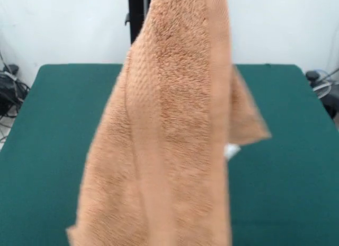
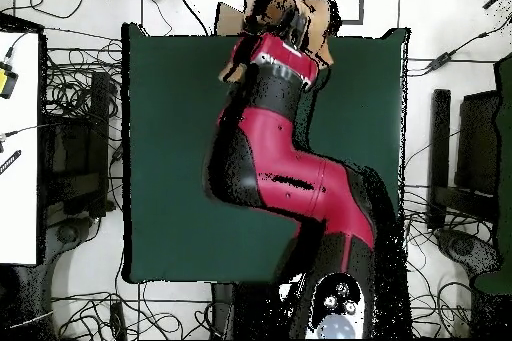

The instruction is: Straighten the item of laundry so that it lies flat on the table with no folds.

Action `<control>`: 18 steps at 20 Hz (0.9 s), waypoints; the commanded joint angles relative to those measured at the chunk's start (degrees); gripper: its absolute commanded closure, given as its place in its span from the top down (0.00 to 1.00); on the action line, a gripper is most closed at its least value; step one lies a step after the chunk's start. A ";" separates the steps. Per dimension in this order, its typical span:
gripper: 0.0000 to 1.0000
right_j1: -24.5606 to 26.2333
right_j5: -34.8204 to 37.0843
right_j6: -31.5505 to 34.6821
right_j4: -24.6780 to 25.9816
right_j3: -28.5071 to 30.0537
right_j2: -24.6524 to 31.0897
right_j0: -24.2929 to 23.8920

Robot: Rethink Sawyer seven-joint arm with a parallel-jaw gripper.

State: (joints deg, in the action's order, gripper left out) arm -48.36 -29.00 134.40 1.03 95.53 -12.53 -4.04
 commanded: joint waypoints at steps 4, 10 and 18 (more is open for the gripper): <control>0.00 -3.54 -8.83 22.47 2.05 19.01 7.31 3.72; 0.00 -3.41 -16.60 25.59 -2.31 23.83 3.96 7.47; 0.00 -3.69 -25.11 25.91 -11.73 30.35 2.03 14.06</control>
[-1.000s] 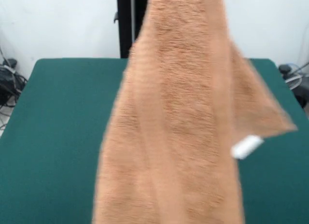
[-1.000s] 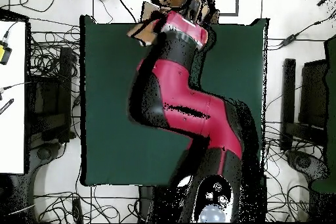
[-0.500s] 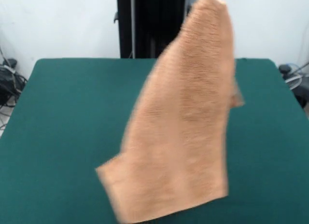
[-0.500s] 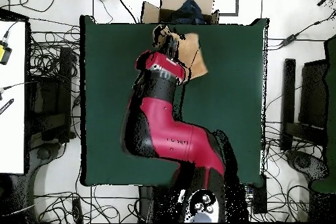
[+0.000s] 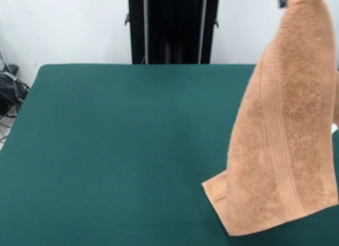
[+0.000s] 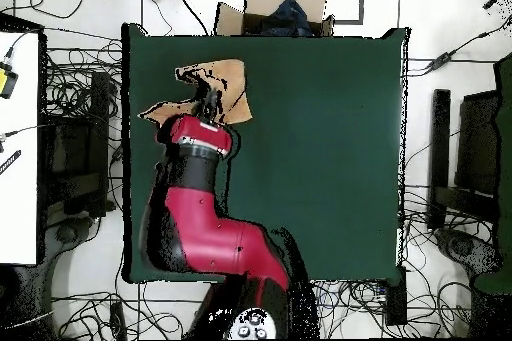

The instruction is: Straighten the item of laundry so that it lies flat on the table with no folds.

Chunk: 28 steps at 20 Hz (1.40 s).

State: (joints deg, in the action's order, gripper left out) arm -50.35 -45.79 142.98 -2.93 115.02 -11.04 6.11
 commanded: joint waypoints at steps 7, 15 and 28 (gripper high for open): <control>0.00 -7.11 -4.49 18.78 -14.30 14.97 2.03 6.15; 0.00 -10.92 -5.60 28.09 -10.43 19.64 5.02 2.43; 0.00 -10.39 -11.99 28.22 5.22 22.92 1.63 -4.01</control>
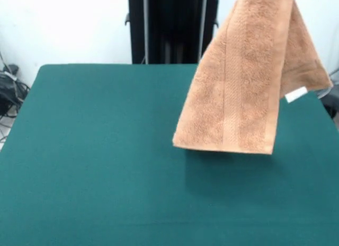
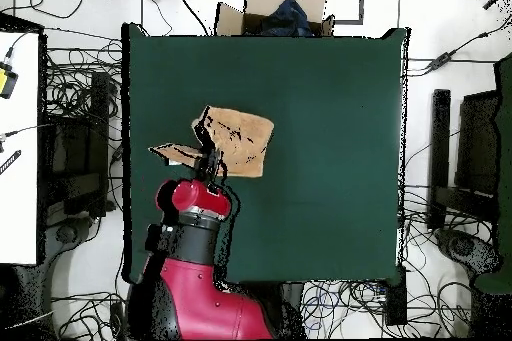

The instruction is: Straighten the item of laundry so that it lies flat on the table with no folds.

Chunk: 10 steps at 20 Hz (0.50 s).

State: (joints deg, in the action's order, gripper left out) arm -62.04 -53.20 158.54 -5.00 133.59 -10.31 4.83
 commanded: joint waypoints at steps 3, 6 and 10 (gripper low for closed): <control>0.00 2.42 -5.13 8.65 10.59 3.51 -0.65 -3.98; 0.00 2.98 -5.24 3.83 12.86 2.77 -2.49 -4.87; 0.00 4.66 -3.50 -5.51 15.34 0.55 -6.15 -4.81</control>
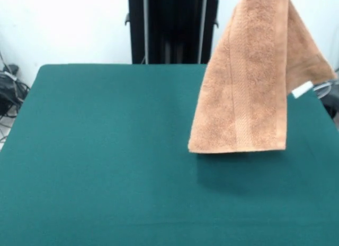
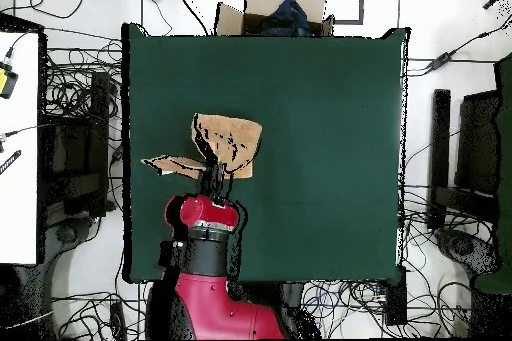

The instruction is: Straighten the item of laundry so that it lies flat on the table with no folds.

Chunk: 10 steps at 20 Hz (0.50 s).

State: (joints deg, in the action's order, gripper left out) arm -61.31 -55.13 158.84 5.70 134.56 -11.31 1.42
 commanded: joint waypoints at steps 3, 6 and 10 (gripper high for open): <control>0.00 6.31 -0.57 -13.44 4.53 -2.25 -9.13 -0.05; 0.00 8.77 -0.50 -18.24 3.72 -3.52 -12.63 1.21; 0.00 12.46 -2.57 -21.21 5.15 -5.89 -16.80 1.20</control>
State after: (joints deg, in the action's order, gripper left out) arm -55.33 -55.18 154.27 7.82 132.97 -20.72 1.92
